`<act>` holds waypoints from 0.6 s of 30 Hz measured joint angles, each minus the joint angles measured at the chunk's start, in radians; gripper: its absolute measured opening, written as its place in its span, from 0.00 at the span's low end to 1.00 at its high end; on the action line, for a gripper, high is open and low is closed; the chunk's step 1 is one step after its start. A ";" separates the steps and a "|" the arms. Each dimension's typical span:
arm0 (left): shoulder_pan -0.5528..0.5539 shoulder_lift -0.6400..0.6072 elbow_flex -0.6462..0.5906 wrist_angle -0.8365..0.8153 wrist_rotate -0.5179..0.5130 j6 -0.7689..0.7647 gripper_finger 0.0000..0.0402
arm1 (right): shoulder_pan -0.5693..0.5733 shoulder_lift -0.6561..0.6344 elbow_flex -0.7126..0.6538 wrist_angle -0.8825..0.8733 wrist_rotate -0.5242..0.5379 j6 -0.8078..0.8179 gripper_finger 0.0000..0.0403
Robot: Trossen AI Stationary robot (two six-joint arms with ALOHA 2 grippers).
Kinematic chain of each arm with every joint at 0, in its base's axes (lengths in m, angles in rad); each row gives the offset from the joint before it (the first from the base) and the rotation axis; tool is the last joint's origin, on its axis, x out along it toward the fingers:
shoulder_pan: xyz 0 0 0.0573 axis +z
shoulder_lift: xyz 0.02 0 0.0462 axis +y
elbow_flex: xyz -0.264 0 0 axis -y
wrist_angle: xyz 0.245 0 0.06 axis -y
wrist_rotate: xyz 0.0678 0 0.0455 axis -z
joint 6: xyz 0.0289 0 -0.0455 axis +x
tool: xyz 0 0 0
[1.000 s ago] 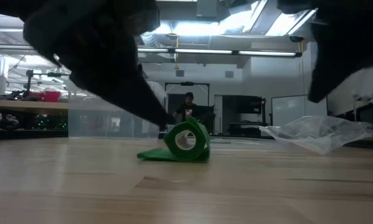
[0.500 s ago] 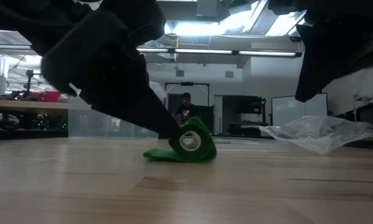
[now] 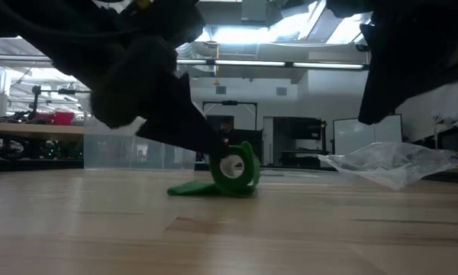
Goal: Roll bandage
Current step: Roll the green bandage
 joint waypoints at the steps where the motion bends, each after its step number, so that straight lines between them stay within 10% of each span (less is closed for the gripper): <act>1: 0.005 0.000 0.000 -0.002 -0.012 0.015 0.37 | 0.000 0.000 0.000 0.011 -0.008 0.000 0.41; 18: 0.004 0.000 0.000 0.002 -0.067 0.065 0.37 | 0.000 0.000 0.000 0.028 -0.019 -0.023 0.41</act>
